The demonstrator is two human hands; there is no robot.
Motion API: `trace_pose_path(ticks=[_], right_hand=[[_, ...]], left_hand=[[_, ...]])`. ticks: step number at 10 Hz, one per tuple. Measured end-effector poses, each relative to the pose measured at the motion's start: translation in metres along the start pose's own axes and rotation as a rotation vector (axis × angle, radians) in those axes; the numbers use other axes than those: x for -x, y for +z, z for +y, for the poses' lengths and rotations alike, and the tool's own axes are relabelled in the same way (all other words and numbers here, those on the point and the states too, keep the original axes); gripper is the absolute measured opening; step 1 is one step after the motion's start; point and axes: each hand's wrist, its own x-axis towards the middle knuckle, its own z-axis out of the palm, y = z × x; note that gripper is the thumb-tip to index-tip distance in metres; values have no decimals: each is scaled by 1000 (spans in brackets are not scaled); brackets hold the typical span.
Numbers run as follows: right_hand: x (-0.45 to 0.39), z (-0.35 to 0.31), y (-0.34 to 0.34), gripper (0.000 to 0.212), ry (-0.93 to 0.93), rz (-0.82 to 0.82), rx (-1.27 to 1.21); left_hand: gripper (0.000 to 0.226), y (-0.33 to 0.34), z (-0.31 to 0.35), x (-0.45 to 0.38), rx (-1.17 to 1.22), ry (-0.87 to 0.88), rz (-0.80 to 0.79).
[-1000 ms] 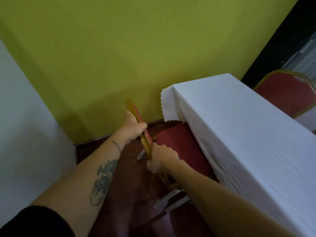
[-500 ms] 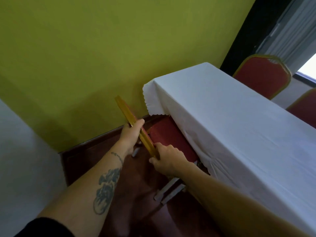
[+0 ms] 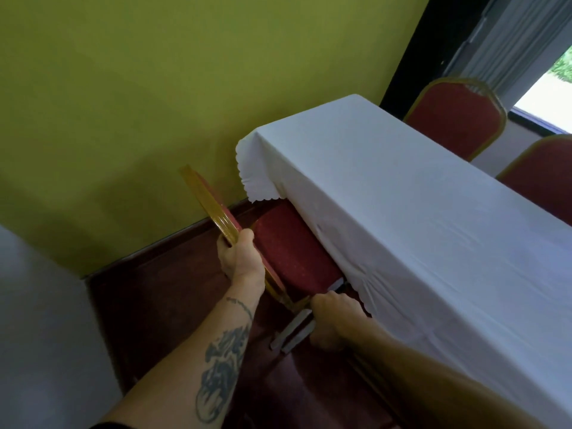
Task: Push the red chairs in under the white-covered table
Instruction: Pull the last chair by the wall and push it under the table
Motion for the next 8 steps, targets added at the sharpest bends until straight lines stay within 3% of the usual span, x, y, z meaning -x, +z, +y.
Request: trace_pose_path(ticks=[4,6,7,8], right_hand=[[-6,10,-15,20,53,84,-87],[5,20,-11,20,65,93,-253],[11,33,-8,23,57,152,-344],[23,47,-24,26,16,235,-398]], left_hand=[[57,20,-10,17,1,62,68],[56,11,1,22,-257,80,-12],[43,0,10,29,-430,164,-18],[47,-2,22,38,-527,299,13]])
